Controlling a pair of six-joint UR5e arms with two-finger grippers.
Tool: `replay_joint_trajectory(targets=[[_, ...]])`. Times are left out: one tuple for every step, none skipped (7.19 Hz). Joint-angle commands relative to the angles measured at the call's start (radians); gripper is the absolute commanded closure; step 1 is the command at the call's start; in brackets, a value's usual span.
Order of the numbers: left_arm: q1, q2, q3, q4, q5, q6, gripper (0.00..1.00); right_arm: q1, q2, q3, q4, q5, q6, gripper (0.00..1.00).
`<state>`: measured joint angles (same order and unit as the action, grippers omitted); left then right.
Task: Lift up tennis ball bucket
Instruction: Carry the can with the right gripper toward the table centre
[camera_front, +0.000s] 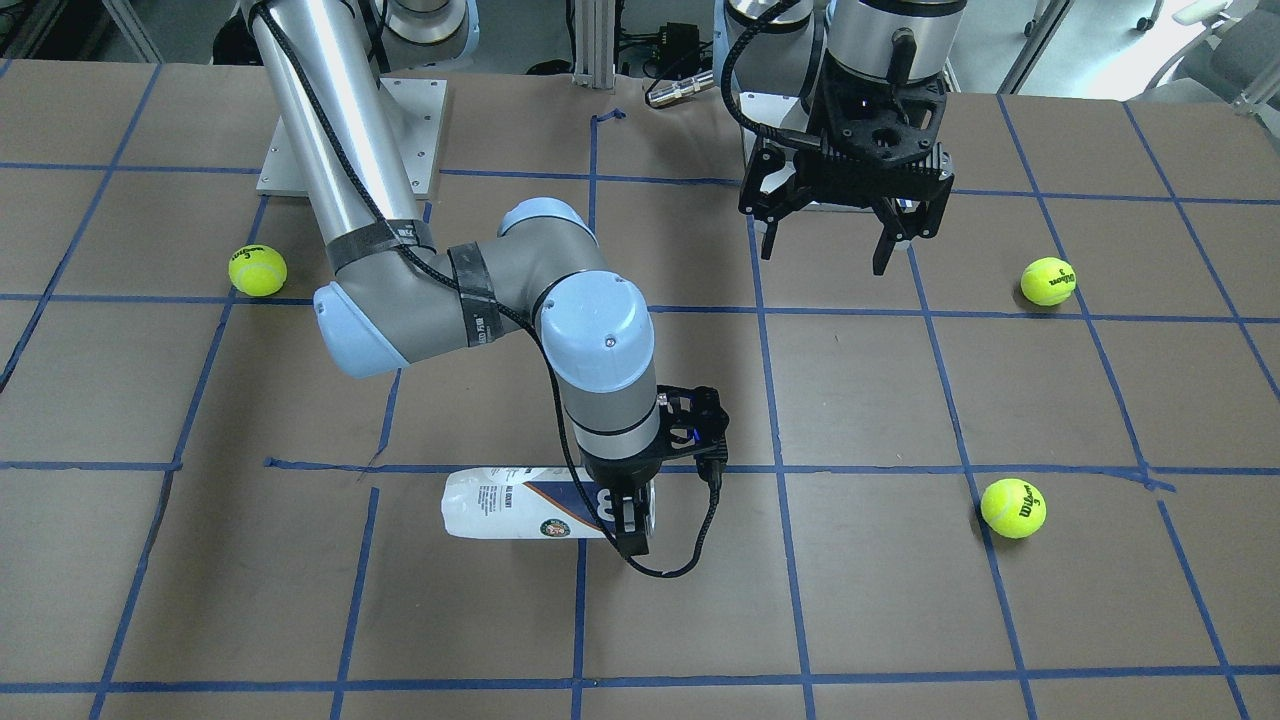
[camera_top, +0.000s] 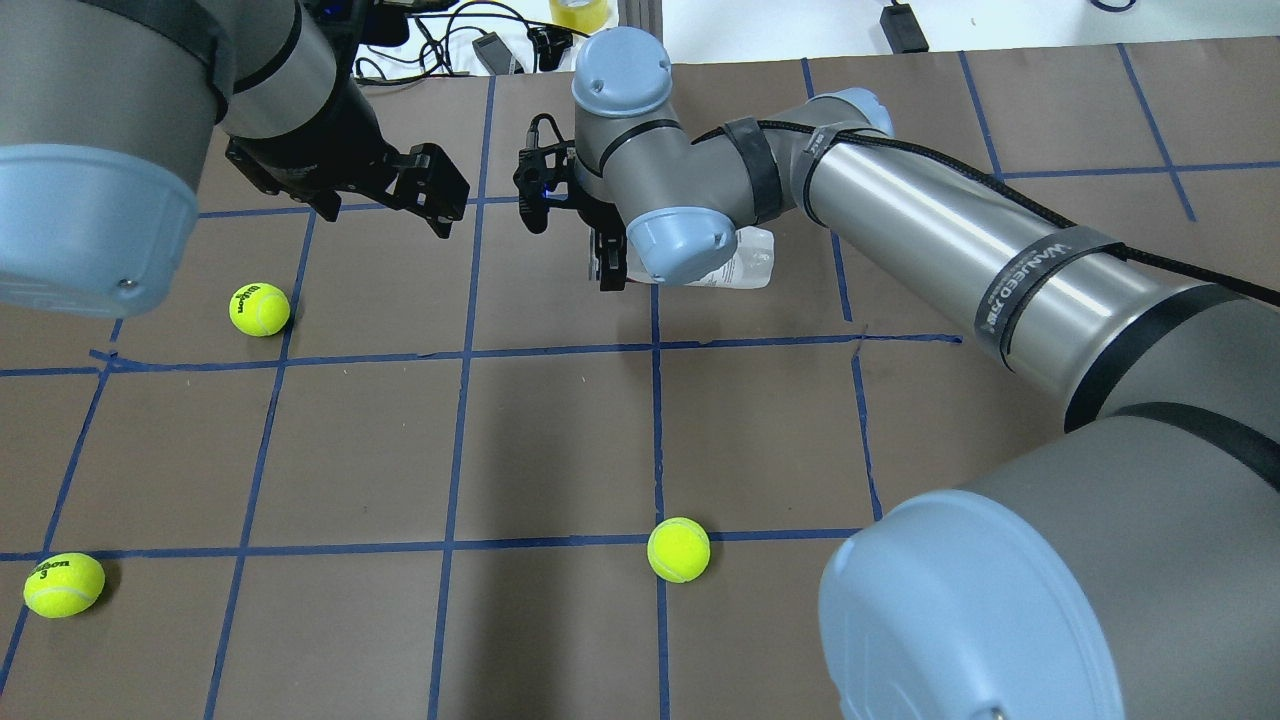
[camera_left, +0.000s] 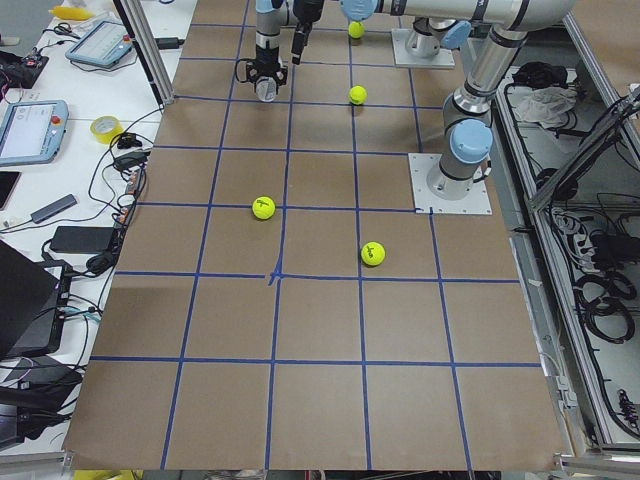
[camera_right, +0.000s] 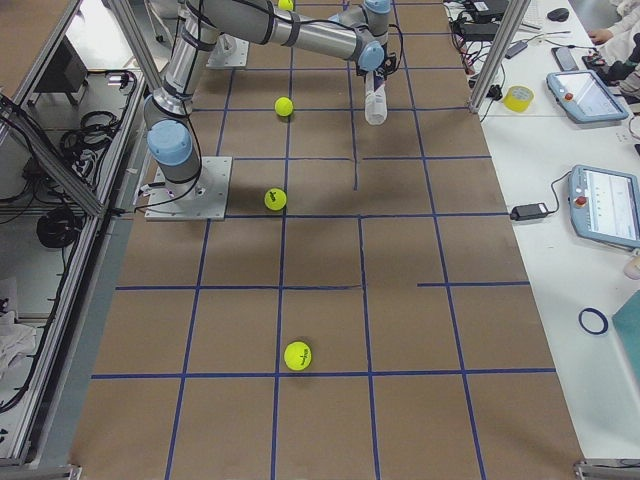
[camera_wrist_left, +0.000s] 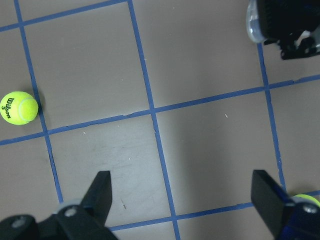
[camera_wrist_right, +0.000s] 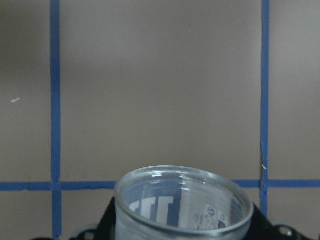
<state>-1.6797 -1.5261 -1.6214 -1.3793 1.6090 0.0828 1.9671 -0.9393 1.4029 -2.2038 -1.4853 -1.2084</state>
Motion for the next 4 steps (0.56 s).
replay_joint_trajectory(targets=[[0.000, 0.000, 0.000, -0.001, 0.000, 0.000, 0.00, 0.025, 0.017, 0.019, -0.011, 0.025, 0.024, 1.00], [0.000, 0.000, 0.002, -0.003, 0.000, 0.000, 0.00, 0.039, 0.026, 0.019, -0.017, 0.026, 0.024, 1.00], [0.000, 0.001, 0.002, -0.007, 0.002, 0.000, 0.00, 0.047, 0.037, 0.019, -0.060, 0.027, 0.027, 1.00], [0.002, 0.001, 0.002, -0.007, 0.002, 0.000, 0.00, 0.049, 0.042, 0.019, -0.063, 0.092, 0.027, 0.53]])
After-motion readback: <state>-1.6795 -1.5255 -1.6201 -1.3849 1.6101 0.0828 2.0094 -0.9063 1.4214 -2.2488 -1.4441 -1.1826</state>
